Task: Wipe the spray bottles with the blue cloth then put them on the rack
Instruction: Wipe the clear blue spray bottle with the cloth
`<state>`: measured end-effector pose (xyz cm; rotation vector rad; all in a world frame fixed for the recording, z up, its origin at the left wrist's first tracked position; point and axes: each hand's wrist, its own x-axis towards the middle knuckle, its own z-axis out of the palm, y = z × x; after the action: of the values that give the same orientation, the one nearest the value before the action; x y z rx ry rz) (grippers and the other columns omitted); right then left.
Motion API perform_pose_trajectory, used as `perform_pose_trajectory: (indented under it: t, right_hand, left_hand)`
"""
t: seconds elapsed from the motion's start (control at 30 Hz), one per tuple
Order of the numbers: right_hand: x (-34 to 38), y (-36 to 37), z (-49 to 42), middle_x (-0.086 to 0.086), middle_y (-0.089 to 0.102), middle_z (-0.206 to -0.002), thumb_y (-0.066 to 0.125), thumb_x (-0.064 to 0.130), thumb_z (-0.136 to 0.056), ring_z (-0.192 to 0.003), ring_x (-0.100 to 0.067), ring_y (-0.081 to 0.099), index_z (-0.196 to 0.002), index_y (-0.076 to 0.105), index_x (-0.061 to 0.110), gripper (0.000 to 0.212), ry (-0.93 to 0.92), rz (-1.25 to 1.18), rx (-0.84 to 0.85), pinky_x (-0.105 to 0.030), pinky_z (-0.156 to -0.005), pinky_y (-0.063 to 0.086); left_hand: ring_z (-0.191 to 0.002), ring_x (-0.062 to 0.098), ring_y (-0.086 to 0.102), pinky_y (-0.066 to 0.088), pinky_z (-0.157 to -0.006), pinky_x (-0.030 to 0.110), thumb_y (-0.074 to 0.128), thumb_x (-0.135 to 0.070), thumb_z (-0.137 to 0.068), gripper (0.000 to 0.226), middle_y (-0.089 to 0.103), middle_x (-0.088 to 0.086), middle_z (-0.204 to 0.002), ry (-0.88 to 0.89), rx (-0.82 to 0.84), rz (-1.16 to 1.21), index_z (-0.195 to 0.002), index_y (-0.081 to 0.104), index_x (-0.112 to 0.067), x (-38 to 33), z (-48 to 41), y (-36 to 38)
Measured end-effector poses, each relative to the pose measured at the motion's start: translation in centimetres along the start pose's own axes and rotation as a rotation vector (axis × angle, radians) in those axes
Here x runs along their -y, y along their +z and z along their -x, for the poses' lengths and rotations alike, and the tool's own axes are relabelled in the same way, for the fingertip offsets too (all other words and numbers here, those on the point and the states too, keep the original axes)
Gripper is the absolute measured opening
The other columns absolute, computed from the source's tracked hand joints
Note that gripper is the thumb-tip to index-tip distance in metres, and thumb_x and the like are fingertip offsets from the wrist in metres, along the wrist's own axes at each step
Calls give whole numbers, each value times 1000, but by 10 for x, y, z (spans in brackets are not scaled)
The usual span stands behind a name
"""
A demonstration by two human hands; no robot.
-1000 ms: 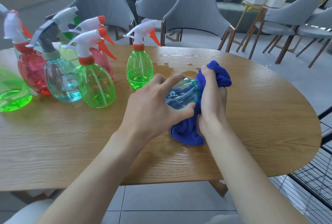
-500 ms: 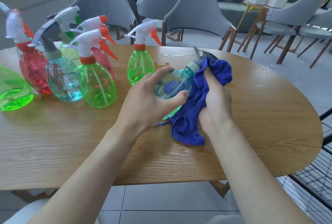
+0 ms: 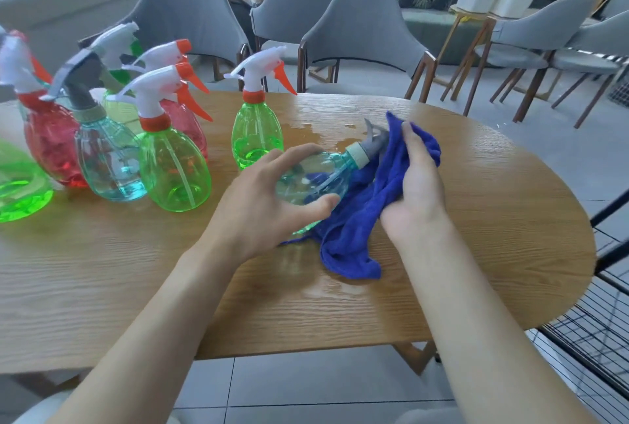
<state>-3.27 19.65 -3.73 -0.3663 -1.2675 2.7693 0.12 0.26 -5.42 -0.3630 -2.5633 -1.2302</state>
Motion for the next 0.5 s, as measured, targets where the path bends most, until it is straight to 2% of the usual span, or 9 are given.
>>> perform_pose_trajectory:
  t: [0.13, 0.23, 0.3, 0.37, 0.43, 0.5]
  right_hand:
    - [3, -7, -3, -16, 78, -108, 84, 37, -87, -98, -33, 76, -94, 78, 7, 32, 66, 63, 29, -55, -94, 61]
    - [2, -5, -4, -15, 79, -106, 78, 34, -94, -97, -31, 77, -106, 75, 4, 33, 18, 46, -32, -51, -92, 62]
    - [0, -4, -6, -10, 80, -94, 70, 34, -102, -86, -26, 78, -101, 73, 6, 28, -46, 30, -134, -44, -82, 65]
    - [-3, -4, -5, -7, 79, -91, 65, 37, -105, -78, -22, 78, -99, 69, 11, 27, -64, 8, -202, -40, -73, 65]
    - [-6, -5, -4, -8, 79, -92, 62, 37, -106, -77, -22, 78, -101, 69, 11, 28, -52, -22, -198, -37, -68, 64]
    - [-8, -5, -1, -11, 80, -96, 60, 37, -107, -87, -27, 79, -104, 74, 8, 33, -9, -51, -110, -40, -77, 64]
  left_hand:
    - [-107, 4, 64, 57, -93, 40, 74, -67, -74, 73, 57, -23, -123, 97, 17, -126, -143, 56, -54, 4, 1, 1]
    - [-105, 5, 65, 57, -91, 40, 73, -66, -72, 72, 58, -23, -121, 121, -28, -125, -141, 57, -54, 4, 2, 3]
    - [-104, 5, 65, 57, -89, 39, 72, -67, -72, 71, 58, -23, -121, 124, -37, -135, -140, 57, -55, 4, 1, 4]
    - [-104, 4, 64, 57, -88, 39, 71, -68, -72, 71, 59, -22, -120, 120, -35, -150, -140, 57, -55, 4, 1, 5]
    - [-103, 4, 64, 57, -89, 40, 73, -66, -71, 70, 60, -22, -118, 112, -37, -140, -138, 59, -55, 6, 1, 5]
    - [-105, 6, 64, 56, -91, 42, 75, -62, -71, 68, 61, -20, -117, 95, -46, -99, -137, 59, -55, 7, 1, 4]
